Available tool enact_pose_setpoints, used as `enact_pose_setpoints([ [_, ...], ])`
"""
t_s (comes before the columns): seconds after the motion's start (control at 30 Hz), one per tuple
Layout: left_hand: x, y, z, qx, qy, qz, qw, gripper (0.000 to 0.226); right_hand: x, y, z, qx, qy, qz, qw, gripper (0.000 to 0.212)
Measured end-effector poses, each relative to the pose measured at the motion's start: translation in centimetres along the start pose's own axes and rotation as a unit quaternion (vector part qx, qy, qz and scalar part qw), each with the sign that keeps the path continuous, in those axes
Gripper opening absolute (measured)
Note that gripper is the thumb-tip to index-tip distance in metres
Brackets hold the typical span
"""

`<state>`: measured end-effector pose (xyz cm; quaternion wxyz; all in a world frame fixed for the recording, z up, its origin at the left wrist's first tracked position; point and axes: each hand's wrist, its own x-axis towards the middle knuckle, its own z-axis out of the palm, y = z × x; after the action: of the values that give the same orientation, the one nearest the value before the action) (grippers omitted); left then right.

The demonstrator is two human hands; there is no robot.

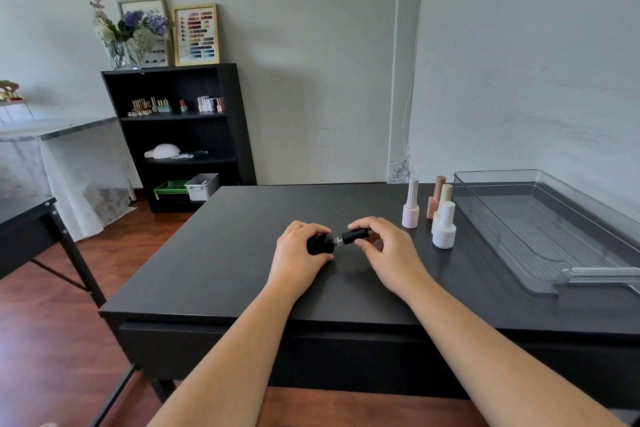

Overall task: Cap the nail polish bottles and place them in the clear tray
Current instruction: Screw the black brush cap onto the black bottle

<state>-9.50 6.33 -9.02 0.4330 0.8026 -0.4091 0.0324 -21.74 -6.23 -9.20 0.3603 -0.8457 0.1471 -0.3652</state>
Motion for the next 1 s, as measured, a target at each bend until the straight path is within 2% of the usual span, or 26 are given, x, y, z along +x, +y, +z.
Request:
enact_pose_setpoints([
  [0.13, -0.05, 0.1, -0.03, 0.0, -0.017, 0.007, 1.0, 0.036, 0.19, 0.08, 0.29, -0.015, -0.012, 0.015, 1.0, 0.008],
  [0.33, -0.13, 0.11, -0.12, -0.014, -0.01, 0.003, 1.0, 0.036, 0.06, 0.39, 0.4, -0.004, -0.04, 0.025, 0.999, 0.016],
  [0.4, -0.15, 0.1, -0.14, -0.015, -0.01, 0.005, 1.0, 0.036, 0.19, 0.52, 0.43, -0.016, -0.037, 0.038, 0.998, 0.001],
  [0.5, -0.18, 0.14, -0.1, -0.013, -0.011, 0.008, 1.0, 0.035, 0.37, 0.56, 0.5, -0.029, -0.02, 0.063, 0.997, 0.021],
  [0.63, -0.15, 0.1, -0.16, -0.015, -0.003, 0.009, 1.0, 0.035, 0.19, 0.47, 0.51, -0.012, -0.043, 0.042, 0.998, 0.015],
  [0.7, -0.13, 0.09, -0.19, -0.02, -0.004, 0.009, 1.0, 0.036, 0.25, 0.54, 0.48, -0.027, -0.041, 0.04, 0.998, 0.004],
  [0.8, -0.22, 0.14, -0.21, -0.029, -0.012, 0.001, 1.0, 0.037, 0.37, 0.53, 0.48, -0.046, -0.026, 0.064, 0.997, 0.024],
  [1.0, -0.25, 0.06, -0.22, -0.055, 0.0, -0.019, 0.998, 0.034, 0.22, 0.45, 0.27, -0.036, -0.042, 0.042, 0.998, 0.004],
])
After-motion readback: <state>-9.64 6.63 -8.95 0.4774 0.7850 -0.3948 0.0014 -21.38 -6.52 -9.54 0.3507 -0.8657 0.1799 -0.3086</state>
